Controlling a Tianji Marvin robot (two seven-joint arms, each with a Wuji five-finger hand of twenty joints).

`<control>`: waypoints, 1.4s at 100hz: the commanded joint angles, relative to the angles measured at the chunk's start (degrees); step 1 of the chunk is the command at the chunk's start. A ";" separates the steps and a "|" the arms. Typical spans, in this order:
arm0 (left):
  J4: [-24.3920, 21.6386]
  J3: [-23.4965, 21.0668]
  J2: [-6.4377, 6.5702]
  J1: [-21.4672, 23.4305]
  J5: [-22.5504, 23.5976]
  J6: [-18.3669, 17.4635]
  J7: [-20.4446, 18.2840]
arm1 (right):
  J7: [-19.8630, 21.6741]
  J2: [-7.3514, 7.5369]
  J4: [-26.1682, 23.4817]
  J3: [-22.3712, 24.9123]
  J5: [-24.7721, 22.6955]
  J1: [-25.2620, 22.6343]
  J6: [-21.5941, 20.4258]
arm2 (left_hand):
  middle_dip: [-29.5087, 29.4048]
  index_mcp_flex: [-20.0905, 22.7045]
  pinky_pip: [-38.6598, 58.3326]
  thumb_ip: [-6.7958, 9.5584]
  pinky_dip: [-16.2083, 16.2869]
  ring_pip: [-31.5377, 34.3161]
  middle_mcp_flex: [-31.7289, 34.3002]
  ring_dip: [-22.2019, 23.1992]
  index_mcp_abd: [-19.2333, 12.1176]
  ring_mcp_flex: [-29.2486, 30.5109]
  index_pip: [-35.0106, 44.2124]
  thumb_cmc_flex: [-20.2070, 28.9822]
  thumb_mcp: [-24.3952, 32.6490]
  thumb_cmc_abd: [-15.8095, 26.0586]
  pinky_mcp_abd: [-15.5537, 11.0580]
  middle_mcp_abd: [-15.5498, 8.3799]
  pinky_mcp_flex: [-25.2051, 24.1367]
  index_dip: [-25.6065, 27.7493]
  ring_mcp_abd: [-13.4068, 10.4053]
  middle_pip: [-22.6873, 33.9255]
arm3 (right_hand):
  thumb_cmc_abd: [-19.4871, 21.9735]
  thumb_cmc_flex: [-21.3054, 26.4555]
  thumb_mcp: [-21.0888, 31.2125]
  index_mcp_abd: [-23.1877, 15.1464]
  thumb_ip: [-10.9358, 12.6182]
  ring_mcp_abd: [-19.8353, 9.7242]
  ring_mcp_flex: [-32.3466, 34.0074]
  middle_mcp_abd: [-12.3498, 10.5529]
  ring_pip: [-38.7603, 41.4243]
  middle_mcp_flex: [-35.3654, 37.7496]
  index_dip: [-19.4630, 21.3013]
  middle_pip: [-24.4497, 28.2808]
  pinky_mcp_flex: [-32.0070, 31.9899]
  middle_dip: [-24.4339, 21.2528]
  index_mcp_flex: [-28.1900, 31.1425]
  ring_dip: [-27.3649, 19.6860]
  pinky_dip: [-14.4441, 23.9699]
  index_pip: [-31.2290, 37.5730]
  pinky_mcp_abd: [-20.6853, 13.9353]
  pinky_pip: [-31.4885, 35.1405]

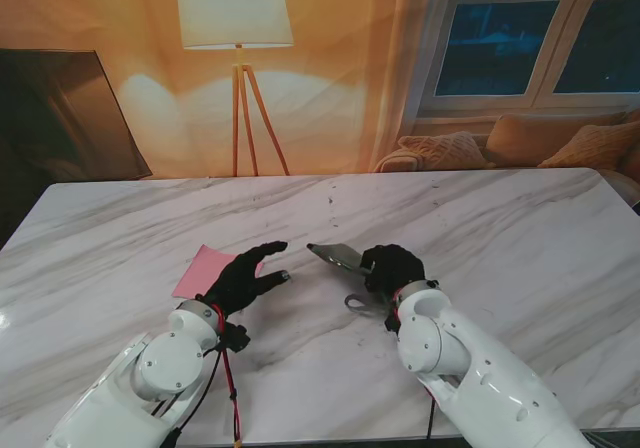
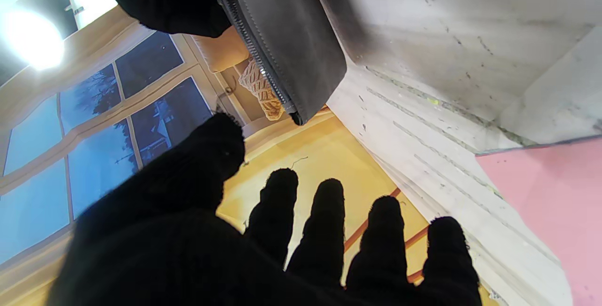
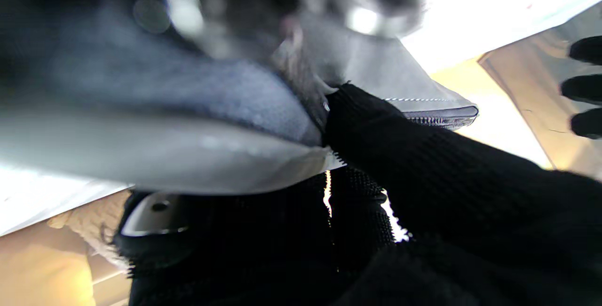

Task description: Collect documents into a storage pouch

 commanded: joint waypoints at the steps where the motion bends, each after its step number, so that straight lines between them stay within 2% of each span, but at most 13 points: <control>1: -0.89 -0.54 0.40 -0.15 0.60 0.01 -1.46 | 0.95 0.21 -1.72 0.18 0.03 -0.61 -0.98 | -1.33 -1.70 -1.85 -0.43 -1.68 -1.24 -3.34 -1.47 -1.68 -2.36 0.08 -0.08 2.78 -2.37 -2.62 -2.58 -0.06 0.22 -2.97 -0.56 | 3.36 4.30 2.39 -3.83 0.81 -0.71 1.90 4.27 3.71 3.45 3.28 1.05 2.49 0.79 8.90 1.03 -0.65 7.09 -2.15 7.49; 17: -0.96 -1.02 0.91 -0.68 2.84 -0.35 -2.51 | 3.86 0.67 -4.76 1.02 1.93 -1.91 -1.89 | -2.31 -4.05 -2.95 -0.82 -4.61 -1.70 -5.80 -3.06 -2.56 -3.90 -0.41 -0.22 5.87 -4.64 -3.53 -3.95 0.36 -0.12 -4.93 -0.74 | 3.54 4.30 2.37 -3.54 0.86 -0.71 2.25 4.65 3.87 3.50 3.47 0.97 3.08 1.12 9.08 1.04 -0.82 6.78 -2.01 7.69; 34: -0.70 -1.36 1.23 -1.42 4.99 -1.14 -2.75 | 6.73 0.99 -6.41 1.17 4.69 -2.37 -1.78 | -2.86 -6.21 -3.52 -1.24 -6.87 -1.83 -7.05 -3.93 -3.05 -5.01 -1.17 -0.51 8.20 -6.81 -3.95 -4.52 0.57 -0.52 -5.64 -0.43 | 3.59 4.24 2.32 -3.25 0.86 -0.32 2.35 4.95 4.16 3.45 3.62 0.89 3.11 1.43 9.17 1.17 -0.79 6.45 -1.81 8.14; 37: -0.75 -1.45 1.30 -1.55 5.19 -1.15 -2.96 | 7.26 1.06 -6.63 1.15 5.03 -2.39 -1.78 | -4.32 -6.42 -3.63 -1.36 -7.42 -1.88 -7.53 -4.13 -3.15 -5.20 -1.30 -0.60 8.65 -7.15 -3.99 -4.89 0.62 -0.61 -5.86 -2.76 | 3.63 4.24 2.31 -3.22 0.87 -0.30 2.41 5.04 4.25 3.44 3.65 0.86 3.18 1.47 9.19 1.20 -0.79 6.40 -1.82 8.22; 46: -0.84 -1.76 1.62 -2.09 5.79 -1.23 -4.12 | 9.71 1.49 -7.59 1.35 6.36 -2.54 -1.89 | -4.50 -6.87 -4.05 -1.42 -8.28 -2.10 -8.02 -4.40 -3.29 -5.83 -1.55 -0.40 9.27 -8.07 -4.16 -5.25 0.66 -0.73 -6.25 -3.49 | 3.82 4.19 2.20 -3.22 0.88 -0.24 2.51 5.06 4.45 3.41 3.71 0.81 3.37 1.63 9.09 1.29 -0.81 6.18 -1.86 8.48; 57: -0.81 -2.03 2.25 -2.97 6.63 -1.27 -6.60 | 11.83 1.93 -8.68 1.77 7.41 -2.72 -2.63 | -3.39 -6.45 -4.66 -1.88 -10.81 -2.08 -6.99 -5.03 -3.38 -6.11 -1.45 -0.84 11.10 -9.36 -4.30 -5.34 1.01 -0.74 -6.57 -2.73 | 3.87 4.19 2.10 -2.87 0.90 -0.18 2.69 5.15 4.66 3.36 3.72 0.71 3.60 1.76 9.05 1.36 -0.84 5.95 -1.89 8.77; 79: 0.33 -1.41 3.14 -4.73 4.69 -0.74 -11.86 | 14.39 2.39 -9.02 1.51 8.54 -1.81 -3.55 | -3.29 -3.74 -5.62 -2.35 -12.81 -2.34 -6.69 -5.50 -3.26 -6.47 -0.29 -1.52 10.70 -10.16 -4.11 -5.62 1.06 -0.31 -6.92 -1.27 | 4.22 4.08 1.71 -2.89 0.96 -0.28 3.10 5.19 4.79 3.27 3.68 0.51 4.12 1.84 8.80 1.39 -1.02 5.55 -2.04 9.01; 94: 1.06 -0.97 3.42 -5.25 3.30 0.05 -13.91 | 15.55 2.49 -8.45 0.97 9.72 -1.00 -3.57 | -3.21 -1.84 -5.73 -2.43 -13.59 -1.97 -4.56 -5.52 -3.25 -5.50 0.67 -1.07 10.73 -10.20 -3.46 -5.46 1.17 0.12 -6.64 -0.56 | 4.45 4.04 1.51 -2.81 1.00 -0.18 3.14 5.15 4.82 3.18 3.63 0.37 4.02 1.84 8.71 1.39 -1.11 5.39 -2.03 9.08; 114: 2.14 -0.02 3.62 -6.20 2.88 0.58 -15.29 | 16.00 2.36 -7.46 0.66 11.30 -0.17 -3.19 | -1.95 0.03 -4.02 -1.95 -12.63 -0.97 -1.85 -5.05 -3.39 -3.49 2.87 2.48 14.71 -9.88 -3.01 -5.01 0.88 1.32 -6.10 0.68 | 4.51 4.09 1.27 -2.74 1.08 -0.06 2.79 5.22 5.05 3.08 3.57 0.21 3.18 1.88 8.60 1.52 -0.99 5.23 -1.97 9.52; 124: 3.45 1.11 3.50 -7.38 2.37 0.53 -15.41 | 16.37 2.40 -7.35 0.80 11.86 -0.08 -3.44 | -0.16 0.61 -1.98 -1.98 -9.93 0.45 -1.01 -3.96 -3.78 -1.59 5.18 4.02 17.08 -9.75 -2.46 -4.33 0.19 2.40 -4.99 2.30 | 4.59 4.01 1.15 -2.76 1.07 -0.08 2.81 5.15 5.28 3.02 3.56 0.16 3.16 1.90 8.54 1.62 -0.91 5.20 -2.01 9.81; 128: 3.98 1.61 3.36 -7.82 2.06 0.52 -15.20 | 16.51 2.44 -7.28 0.85 11.92 -0.05 -3.65 | 1.00 0.69 -0.65 -2.07 -7.13 1.29 -0.68 -2.82 -3.88 -1.09 6.35 4.74 17.73 -9.66 -2.12 -4.01 -0.18 2.80 -4.47 2.97 | 4.74 4.00 1.09 -2.81 1.09 -0.15 2.84 5.01 5.37 3.07 3.54 0.17 3.25 1.91 8.48 1.65 -0.90 5.15 -2.08 9.93; 140: 5.61 3.09 2.92 -9.18 1.32 0.42 -14.34 | 17.38 2.58 -7.00 1.11 12.85 0.07 -4.62 | 4.19 3.43 0.05 -2.15 -4.69 3.90 0.75 -0.61 -4.32 1.22 11.03 6.84 19.30 -9.64 -1.19 -3.02 1.02 4.70 -3.23 5.93 | 4.84 3.96 0.92 -2.88 1.11 -0.22 2.89 4.95 5.49 3.02 3.51 0.10 3.24 1.90 8.41 1.68 -0.90 5.10 -2.14 10.12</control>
